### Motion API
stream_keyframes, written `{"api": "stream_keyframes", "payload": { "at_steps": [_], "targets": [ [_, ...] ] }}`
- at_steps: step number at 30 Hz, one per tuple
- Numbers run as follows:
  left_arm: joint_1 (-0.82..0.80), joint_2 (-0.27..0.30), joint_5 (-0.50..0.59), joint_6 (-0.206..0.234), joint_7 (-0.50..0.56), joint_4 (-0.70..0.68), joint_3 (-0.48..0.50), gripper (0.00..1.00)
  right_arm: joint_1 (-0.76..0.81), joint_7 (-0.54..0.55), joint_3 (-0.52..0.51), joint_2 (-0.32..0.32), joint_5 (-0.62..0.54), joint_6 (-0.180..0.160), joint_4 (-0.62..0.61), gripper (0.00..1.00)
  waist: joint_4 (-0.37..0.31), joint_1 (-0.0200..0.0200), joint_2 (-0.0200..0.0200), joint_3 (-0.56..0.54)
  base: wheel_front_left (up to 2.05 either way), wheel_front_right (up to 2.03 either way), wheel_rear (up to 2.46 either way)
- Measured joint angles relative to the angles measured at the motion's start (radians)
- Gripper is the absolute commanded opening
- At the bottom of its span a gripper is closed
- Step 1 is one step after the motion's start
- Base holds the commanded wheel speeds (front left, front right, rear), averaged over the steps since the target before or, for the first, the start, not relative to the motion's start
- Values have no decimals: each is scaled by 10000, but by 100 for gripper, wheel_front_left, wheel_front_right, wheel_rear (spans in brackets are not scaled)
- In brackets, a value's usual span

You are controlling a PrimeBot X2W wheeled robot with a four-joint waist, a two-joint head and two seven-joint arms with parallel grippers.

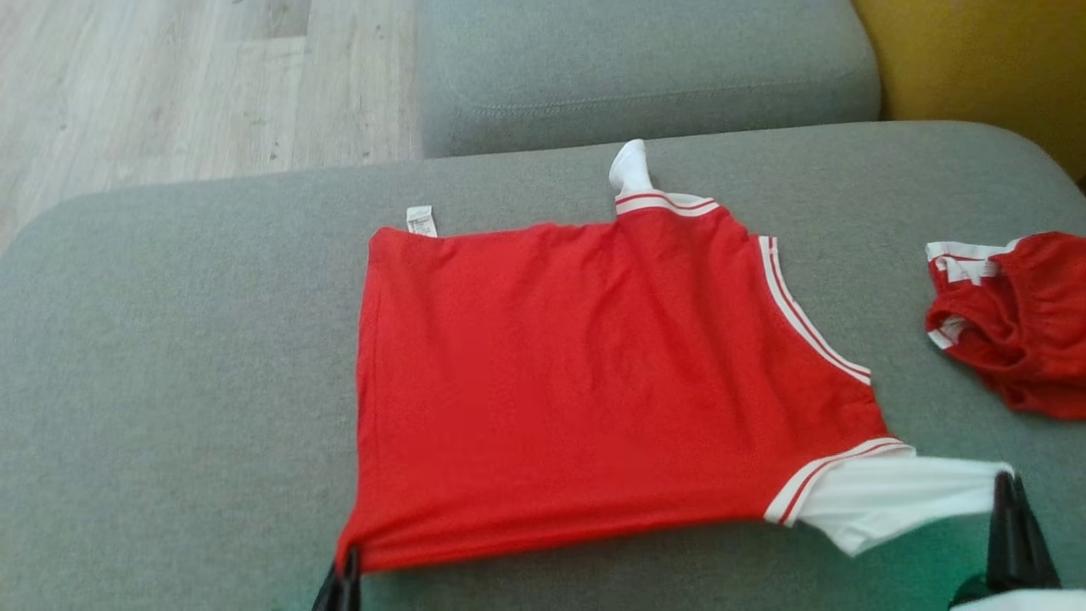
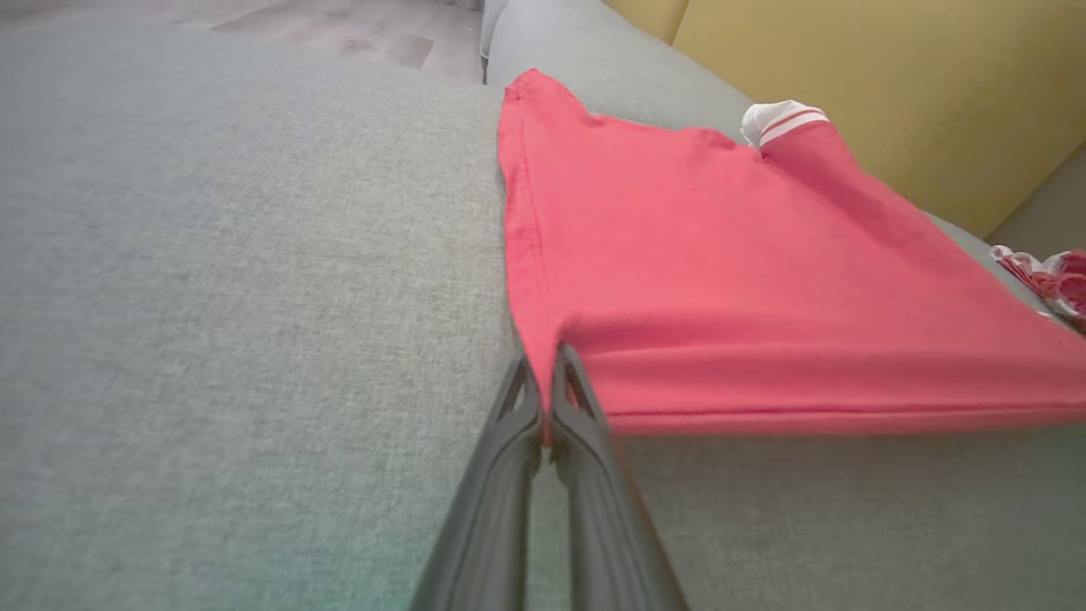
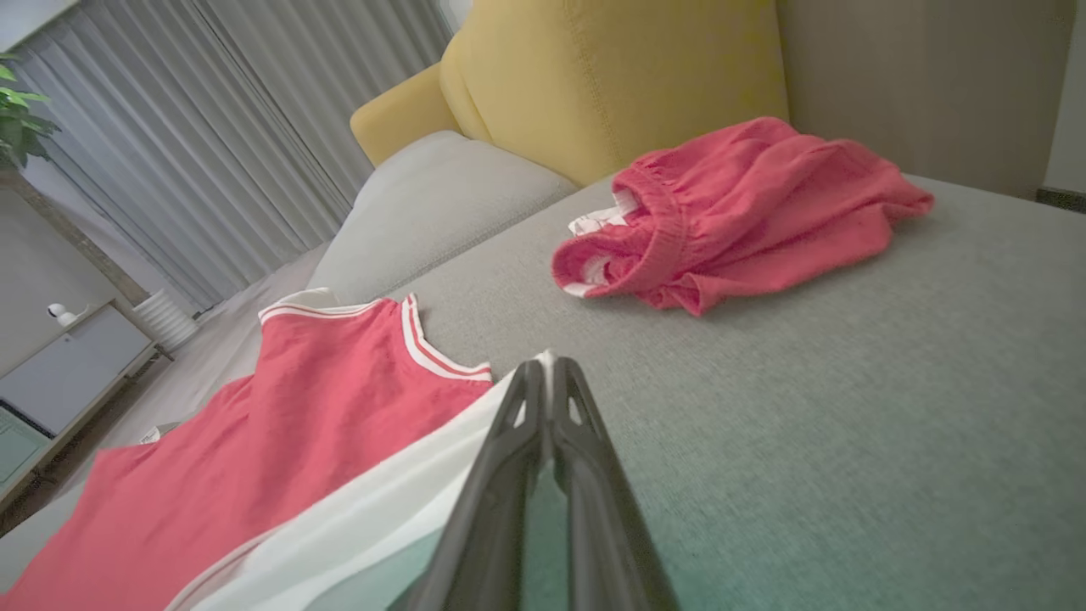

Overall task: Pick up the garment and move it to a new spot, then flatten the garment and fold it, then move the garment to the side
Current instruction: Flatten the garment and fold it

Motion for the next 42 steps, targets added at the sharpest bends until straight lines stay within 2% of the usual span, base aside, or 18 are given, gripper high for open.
{"api": "stream_keyframes", "payload": {
  "at_steps": [4, 8, 11, 20, 21, 22, 27, 31, 34, 37, 42],
  "targets": [
    [-473, 10, 144, 0, 0, -196, -217, 0, -531, 35, 130, 0, 63, 0, -67, 0, 114, 0, 0, 144, 0, 0, 0],
    [-1671, 19, 134, 2, 0, 46, -451, 0, -1846, 458, 353, 0, -65, 0, 211, 0, 213, 2, 0, 489, 0, 0, 0],
    [-2685, 17, 128, 17, 0, 514, -564, 0, -3025, 713, 533, 6, -374, 0, 683, 0, 283, 4, -1, 809, 0, 0, 0],
    [-4455, -13, -115, 625, 0, 1774, -805, 0, -5506, 479, 754, 42, -1302, 0, 2646, 0, 478, 4, 0, 1599, 0, 0, 0],
    [-4611, -15, -111, 631, -2, 1829, -805, 5, -5730, 430, 723, 58, -1383, 0, 2897, 0, 492, 4, -1, 1650, 0, 0, 0],
    [-4858, -17, -107, 779, -2, 1858, -798, 100, -6130, 309, 431, 194, -1444, 0, 3388, 100, 504, 3, -1, 1712, 0, 0, 0],
    [-4853, -23, -105, 1089, -2, 1979, -694, 100, -6414, 54, 132, 307, -2086, 0, 3925, 100, 490, 2, -1, 1657, 0, 0, 0],
    [-4257, -21, 238, 1354, -2, 1490, -376, 100, -6045, 42, -253, 320, -3496, 0, 2617, 100, 468, 1, 0, 1480, 0, 0, 0],
    [-3503, -25, 732, 1473, -2, 966, -213, 100, -5273, 40, -523, 479, -4364, 0, 1781, 100, 464, 0, 0, 1268, 0, 0, 0],
    [-2673, -13, 1246, 1513, -2, 523, -102, 100, -4109, 42, -529, 721, -4869, 0, 1461, 100, 462, 0, 0, 1003, 0, 0, 0],
    [-1370, -6, 1507, 1517, -2, -2, 142, 100, -2841, 42, -395, 884, -5053, 0, 1340, 100, 436, -1, 0, 475, 0, 0, 0]
  ]
}}
